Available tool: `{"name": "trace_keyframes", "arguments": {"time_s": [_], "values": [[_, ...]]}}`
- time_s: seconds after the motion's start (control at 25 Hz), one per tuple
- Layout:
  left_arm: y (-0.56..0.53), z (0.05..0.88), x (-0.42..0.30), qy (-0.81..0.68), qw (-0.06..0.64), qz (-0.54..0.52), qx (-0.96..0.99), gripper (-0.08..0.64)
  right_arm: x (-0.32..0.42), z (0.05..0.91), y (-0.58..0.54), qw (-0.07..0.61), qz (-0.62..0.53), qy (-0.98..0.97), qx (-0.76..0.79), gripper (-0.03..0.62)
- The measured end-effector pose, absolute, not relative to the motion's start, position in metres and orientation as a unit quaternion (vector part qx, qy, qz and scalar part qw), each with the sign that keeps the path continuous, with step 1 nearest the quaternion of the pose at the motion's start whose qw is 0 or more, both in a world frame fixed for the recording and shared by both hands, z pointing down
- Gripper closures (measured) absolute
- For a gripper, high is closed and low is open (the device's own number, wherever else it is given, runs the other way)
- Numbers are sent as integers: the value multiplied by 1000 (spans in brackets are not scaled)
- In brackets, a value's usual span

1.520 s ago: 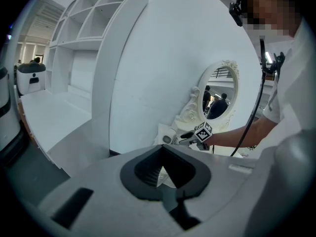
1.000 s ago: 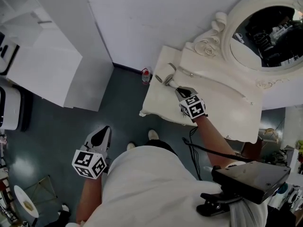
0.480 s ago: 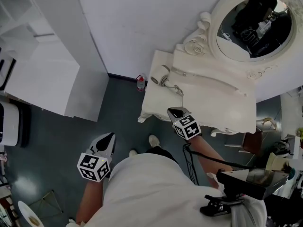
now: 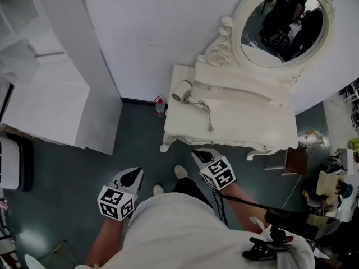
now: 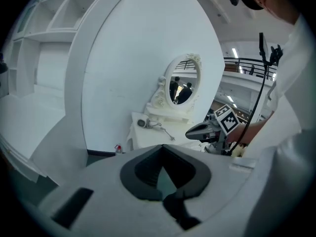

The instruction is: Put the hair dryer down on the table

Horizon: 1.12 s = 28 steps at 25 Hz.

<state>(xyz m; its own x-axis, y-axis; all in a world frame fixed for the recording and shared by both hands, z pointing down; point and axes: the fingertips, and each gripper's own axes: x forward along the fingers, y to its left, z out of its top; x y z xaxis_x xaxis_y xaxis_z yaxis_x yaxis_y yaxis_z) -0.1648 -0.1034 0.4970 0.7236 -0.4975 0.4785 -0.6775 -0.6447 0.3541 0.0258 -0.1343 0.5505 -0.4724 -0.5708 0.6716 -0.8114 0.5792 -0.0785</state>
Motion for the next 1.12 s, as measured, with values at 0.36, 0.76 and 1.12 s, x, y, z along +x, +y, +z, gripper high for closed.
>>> {"name": "trace_keyframes", "arguments": {"time_s": [0.36,0.76,1.12], "values": [[-75,499,-143,-273,256,187,908,560,19,546,-76,298,206,-830,424,592],[-55,503,-141,-247,251,201,914,560,6,537,-54,289,192,-835,427,592],[-45,504,-137,-236,249,206,917,560,9,529,-48,288,185,-833,434,592]]}}
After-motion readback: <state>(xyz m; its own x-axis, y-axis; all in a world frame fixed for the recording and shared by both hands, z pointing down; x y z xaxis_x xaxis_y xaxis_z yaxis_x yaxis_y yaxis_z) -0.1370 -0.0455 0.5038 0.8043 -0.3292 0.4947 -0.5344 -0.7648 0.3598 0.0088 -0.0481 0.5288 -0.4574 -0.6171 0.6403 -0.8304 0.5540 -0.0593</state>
